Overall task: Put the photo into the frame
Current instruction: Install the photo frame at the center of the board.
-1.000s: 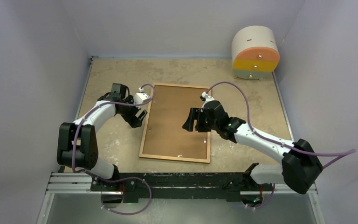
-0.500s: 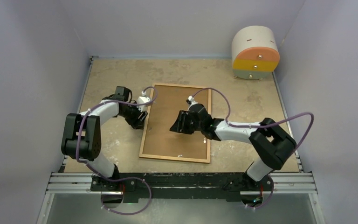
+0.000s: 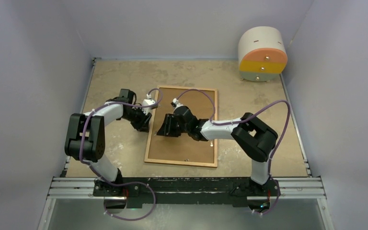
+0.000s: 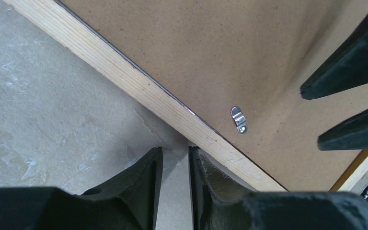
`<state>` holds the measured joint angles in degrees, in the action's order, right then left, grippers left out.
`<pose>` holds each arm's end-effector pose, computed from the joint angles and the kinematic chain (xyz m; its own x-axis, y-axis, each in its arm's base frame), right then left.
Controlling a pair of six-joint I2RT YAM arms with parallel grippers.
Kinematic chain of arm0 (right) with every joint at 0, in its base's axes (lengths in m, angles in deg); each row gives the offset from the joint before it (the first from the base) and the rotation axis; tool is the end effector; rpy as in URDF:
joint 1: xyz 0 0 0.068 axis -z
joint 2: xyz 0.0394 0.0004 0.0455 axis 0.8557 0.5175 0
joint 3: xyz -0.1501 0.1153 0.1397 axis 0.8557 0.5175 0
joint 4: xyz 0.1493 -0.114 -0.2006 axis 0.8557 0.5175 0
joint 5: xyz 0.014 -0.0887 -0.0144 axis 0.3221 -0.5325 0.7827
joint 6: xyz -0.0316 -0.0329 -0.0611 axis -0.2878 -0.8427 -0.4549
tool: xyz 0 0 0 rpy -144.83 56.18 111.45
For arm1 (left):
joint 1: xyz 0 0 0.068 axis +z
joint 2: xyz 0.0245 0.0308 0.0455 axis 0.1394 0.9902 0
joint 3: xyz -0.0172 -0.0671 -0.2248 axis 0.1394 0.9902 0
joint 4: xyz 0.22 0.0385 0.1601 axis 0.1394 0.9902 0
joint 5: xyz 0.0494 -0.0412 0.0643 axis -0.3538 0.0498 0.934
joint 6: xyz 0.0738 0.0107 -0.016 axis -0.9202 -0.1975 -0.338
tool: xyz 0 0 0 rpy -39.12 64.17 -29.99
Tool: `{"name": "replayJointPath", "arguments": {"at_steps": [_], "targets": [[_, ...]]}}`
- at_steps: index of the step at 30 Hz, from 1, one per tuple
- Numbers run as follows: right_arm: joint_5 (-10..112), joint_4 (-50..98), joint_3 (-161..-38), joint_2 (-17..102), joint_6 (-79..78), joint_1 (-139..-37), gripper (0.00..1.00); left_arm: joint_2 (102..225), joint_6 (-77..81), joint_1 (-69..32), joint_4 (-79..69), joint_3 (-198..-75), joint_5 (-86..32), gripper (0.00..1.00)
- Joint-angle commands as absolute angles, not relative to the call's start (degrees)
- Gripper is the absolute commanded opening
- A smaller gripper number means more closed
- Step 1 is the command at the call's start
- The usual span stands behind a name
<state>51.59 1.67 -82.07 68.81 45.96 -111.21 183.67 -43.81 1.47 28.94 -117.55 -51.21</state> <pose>0.2523 0.3431 0.1108 -0.8582 0.1860 -0.4784 -0.2945 0.5851 0.7556 0.3037 -0.0697 0.0842 -0.6586 0.5499 -0.5137 0.7333 0.6220 -0.2744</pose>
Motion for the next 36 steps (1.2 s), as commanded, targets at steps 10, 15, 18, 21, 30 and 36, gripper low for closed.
{"name": "replayJointPath", "arguments": {"at_steps": [10,15,18,21,30,36], "targets": [[50.4,-0.7,-83.4,70.6,47.5,-112.1,0.39,179.3,-46.7,1.0,34.8,-120.7,-57.2,0.4],[50.0,-0.8,-84.2,72.2,47.4,-112.2,0.38,180.3,-45.6,1.0,34.6,-121.8,-58.9,0.46],[50.3,-0.8,-84.8,73.2,47.5,-112.5,0.38,182.5,-44.8,1.0,33.4,-121.7,-58.6,0.44],[50.5,-0.7,-85.6,74.1,47.5,-112.7,0.38,184.4,-43.8,1.0,32.3,-121.8,-57.8,0.39],[50.3,-0.3,-87.2,75.6,46.9,-113.0,0.36,186.7,-42.4,1.0,31.1,-121.8,-58.2,0.25],[49.7,-0.4,-88.0,76.7,46.3,-112.9,0.35,187.0,-42.4,1.0,31.1,-121.4,-58.2,0.21]]}}
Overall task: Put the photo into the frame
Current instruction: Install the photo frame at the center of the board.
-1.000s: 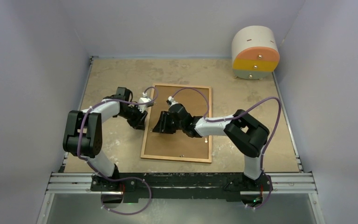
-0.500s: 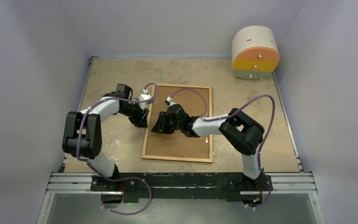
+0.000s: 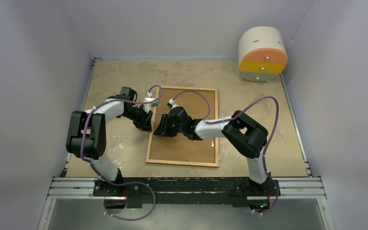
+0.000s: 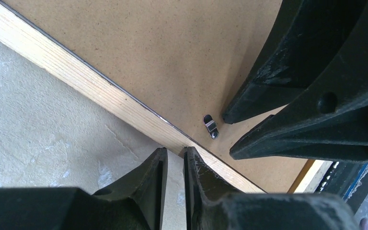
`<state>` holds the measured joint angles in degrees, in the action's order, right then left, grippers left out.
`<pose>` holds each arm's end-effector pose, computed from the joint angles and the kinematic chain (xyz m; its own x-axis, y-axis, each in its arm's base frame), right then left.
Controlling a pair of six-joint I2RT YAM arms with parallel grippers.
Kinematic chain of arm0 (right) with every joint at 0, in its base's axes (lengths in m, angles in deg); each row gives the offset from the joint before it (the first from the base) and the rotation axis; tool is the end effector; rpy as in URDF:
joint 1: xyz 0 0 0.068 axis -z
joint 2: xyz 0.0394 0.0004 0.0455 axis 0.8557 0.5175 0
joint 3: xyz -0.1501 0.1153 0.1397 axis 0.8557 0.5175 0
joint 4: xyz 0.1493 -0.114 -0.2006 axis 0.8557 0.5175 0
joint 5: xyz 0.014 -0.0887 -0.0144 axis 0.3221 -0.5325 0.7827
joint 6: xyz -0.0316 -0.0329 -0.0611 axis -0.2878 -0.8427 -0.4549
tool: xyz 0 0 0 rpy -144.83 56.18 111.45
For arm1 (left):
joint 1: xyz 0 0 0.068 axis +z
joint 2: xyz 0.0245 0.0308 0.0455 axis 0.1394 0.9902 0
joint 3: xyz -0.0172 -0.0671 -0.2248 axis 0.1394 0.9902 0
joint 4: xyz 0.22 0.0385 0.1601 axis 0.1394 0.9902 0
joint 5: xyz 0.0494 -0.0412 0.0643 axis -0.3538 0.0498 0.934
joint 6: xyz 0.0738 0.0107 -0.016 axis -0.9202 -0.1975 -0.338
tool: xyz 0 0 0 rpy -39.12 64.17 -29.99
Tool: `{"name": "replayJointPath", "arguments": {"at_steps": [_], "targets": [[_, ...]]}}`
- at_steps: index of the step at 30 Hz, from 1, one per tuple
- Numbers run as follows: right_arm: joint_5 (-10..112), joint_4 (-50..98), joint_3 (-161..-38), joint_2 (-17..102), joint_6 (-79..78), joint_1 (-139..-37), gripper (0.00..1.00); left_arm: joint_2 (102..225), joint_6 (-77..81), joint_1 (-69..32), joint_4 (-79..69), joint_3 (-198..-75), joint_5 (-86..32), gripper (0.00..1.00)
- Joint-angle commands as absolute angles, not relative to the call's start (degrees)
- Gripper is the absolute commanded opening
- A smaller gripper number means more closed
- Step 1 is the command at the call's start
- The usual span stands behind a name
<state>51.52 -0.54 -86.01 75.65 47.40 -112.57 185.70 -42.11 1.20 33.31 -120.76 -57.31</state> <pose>0.2537 0.3620 0.0892 -0.8727 0.1764 -0.4553 -0.2808 0.5816 0.7635 0.3054 -0.0770 0.0902 -0.6982 0.5038 -0.5087 0.7093 0.5830 -0.3961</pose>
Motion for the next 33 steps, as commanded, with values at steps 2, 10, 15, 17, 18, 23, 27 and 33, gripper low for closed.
{"name": "replayJointPath", "arguments": {"at_steps": [2,10,15,17,18,23,27,33], "targets": [[50.0,-0.4,-88.5,77.3,46.5,-112.9,0.34,187.2,-42.3,1.0,31.2,-121.4,-58.3,0.16],[50.2,-0.9,-89.6,78.8,46.5,-112.9,0.33,187.5,-42.2,1.0,31.2,-121.1,-58.0,0.14],[50.3,-1.0,-90.2,79.5,46.5,-112.9,0.32,187.8,-42.4,1.0,31.1,-120.8,-57.9,0.14],[50.2,-1.1,-90.4,79.7,46.5,-112.9,0.32,187.8,-42.4,1.0,31.1,-120.6,-58.0,0.14],[50.3,-1.2,-90.5,79.9,46.5,-113.0,0.32,187.9,-42.5,1.0,31.0,-120.5,-57.9,0.13],[51.1,-1.7,-90.9,80.5,46.6,-113.0,0.3,187.9,-42.7,1.0,31.1,-120.1,-57.8,0.13],[51.5,-2.3,-90.6,80.3,46.6,-112.9,0.29,187.8,-42.9,1.0,31.1,-120.1,-57.7,0.12],[56.1,-2.9,-91.4,81.2,45.5,-112.9,0.29,187.7,-42.9,1.0,31.1,-119.9,-57.6,0.11]]}}
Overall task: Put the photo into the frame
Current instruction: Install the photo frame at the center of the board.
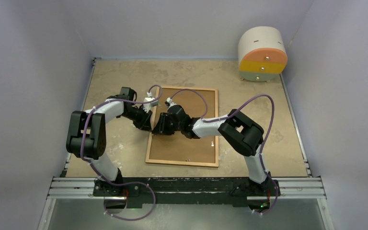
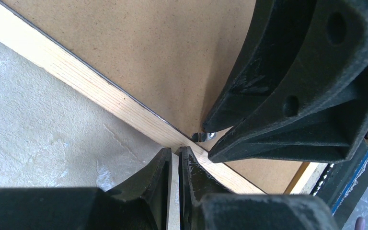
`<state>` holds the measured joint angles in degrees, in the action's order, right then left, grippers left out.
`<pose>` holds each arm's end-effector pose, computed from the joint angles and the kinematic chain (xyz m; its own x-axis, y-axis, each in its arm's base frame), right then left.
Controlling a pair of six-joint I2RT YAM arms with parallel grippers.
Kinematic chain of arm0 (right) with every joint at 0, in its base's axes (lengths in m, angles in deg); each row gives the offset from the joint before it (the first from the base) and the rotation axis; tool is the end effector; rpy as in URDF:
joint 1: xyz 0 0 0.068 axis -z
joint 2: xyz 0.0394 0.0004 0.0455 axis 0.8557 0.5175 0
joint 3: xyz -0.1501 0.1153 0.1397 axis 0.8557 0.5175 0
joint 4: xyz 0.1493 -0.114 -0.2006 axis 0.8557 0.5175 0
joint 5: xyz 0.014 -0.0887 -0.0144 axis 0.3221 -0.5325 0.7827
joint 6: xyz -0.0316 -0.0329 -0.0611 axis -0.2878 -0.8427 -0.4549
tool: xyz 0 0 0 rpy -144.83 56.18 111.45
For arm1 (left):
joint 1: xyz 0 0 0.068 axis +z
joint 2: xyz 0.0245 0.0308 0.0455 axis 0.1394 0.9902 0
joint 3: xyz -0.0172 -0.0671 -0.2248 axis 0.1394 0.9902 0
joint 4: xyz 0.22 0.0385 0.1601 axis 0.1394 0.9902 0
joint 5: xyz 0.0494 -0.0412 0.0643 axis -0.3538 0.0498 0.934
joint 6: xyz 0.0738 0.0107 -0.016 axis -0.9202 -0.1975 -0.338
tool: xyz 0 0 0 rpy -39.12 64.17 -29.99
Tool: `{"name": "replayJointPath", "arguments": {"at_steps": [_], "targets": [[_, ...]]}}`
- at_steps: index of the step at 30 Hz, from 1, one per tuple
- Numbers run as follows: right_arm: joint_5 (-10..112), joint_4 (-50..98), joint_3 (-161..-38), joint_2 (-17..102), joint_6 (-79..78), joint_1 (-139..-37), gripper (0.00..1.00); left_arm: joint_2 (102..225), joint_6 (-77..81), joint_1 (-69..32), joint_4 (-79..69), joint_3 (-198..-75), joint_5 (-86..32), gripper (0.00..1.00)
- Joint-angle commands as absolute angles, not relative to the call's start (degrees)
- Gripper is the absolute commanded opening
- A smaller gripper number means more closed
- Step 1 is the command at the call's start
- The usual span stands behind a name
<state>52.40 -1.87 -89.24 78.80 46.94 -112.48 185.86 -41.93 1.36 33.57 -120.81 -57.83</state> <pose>0.2611 0.3725 0.0872 -0.8684 0.1722 -0.4651 -0.3016 0.5611 0.7709 0.3050 -0.0765 0.0898 -0.7046 0.4973 -0.5062 0.7037 0.5819 -0.4077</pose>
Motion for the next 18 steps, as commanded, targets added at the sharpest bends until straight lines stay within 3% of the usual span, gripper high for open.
{"name": "replayJointPath", "arguments": {"at_steps": [1,9,18], "targets": [[57.4,-2.9,-91.8,81.5,45.3,-112.8,0.29,187.7,-43.0,1.0,31.1,-119.9,-57.6,0.11],[64.6,-0.9,-94.8,83.1,39.3,-111.4,0.24,187.5,-43.4,1.0,31.5,-120.0,-57.1,0.1],[62.6,1.4,-94.1,79.0,34.9,-108.1,0.24,187.4,-43.5,1.0,31.7,-119.7,-56.9,0.09]]}}
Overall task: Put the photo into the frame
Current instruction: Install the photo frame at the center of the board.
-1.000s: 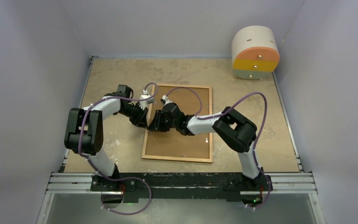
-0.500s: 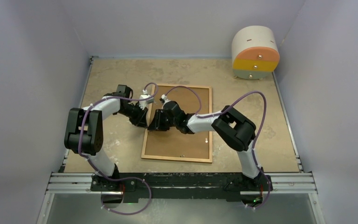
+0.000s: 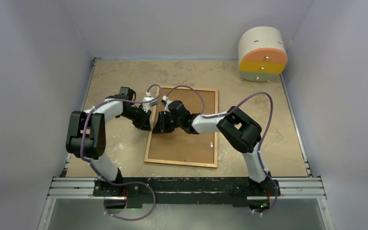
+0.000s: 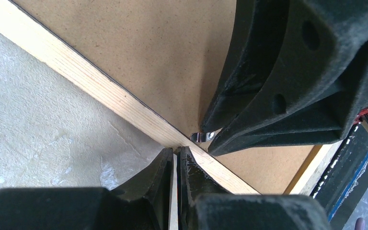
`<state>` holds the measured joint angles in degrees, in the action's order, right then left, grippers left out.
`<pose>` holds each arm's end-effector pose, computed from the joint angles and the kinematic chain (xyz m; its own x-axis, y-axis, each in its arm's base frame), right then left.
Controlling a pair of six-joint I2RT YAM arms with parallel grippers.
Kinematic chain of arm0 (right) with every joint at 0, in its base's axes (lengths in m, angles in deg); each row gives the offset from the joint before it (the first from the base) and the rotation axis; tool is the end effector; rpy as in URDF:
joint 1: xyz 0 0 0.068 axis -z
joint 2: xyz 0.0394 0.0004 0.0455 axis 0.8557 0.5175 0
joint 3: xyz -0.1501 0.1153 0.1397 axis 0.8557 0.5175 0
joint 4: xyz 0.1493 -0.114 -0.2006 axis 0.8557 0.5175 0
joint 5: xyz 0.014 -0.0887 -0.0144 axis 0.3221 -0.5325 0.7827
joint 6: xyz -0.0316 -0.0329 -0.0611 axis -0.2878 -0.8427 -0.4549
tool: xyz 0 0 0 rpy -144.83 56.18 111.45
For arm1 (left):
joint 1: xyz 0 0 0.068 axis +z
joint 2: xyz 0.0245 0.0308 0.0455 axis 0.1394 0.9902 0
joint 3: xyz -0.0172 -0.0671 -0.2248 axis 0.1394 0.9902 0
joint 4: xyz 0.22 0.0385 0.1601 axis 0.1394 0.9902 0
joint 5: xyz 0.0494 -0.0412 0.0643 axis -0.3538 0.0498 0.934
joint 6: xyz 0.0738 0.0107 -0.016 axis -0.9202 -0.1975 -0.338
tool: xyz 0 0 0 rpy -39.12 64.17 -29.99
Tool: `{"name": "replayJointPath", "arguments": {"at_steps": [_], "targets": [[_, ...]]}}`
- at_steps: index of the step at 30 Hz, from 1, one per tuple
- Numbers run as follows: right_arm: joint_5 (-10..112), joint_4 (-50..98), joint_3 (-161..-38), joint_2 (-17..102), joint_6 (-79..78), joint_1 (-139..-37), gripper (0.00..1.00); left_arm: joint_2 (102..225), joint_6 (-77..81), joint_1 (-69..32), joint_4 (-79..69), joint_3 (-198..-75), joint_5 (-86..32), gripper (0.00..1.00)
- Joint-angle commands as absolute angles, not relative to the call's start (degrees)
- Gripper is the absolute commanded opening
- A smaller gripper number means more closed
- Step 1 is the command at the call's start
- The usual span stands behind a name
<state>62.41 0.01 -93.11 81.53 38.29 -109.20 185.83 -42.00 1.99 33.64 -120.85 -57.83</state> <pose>0.2795 0.3711 0.0859 -0.8565 0.0238 -0.5156 -0.4330 0.5106 0.7428 0.3059 -0.0732 0.0901 -0.7092 0.4902 -0.5067 0.6981 0.5890 -0.4071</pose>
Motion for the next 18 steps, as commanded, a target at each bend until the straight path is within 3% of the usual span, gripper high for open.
{"name": "replayJointPath", "arguments": {"at_steps": [1,18], "targets": [[62.5,1.3,-94.2,79.1,34.9,-108.0,0.24,187.4,-43.7,1.0,31.7,-119.8,-56.9,0.08],[63.2,-5.1,-93.1,83.4,39.3,-109.3,0.22,187.7,-42.6,1.0,31.1,-119.7,-56.5,0.07]]}}
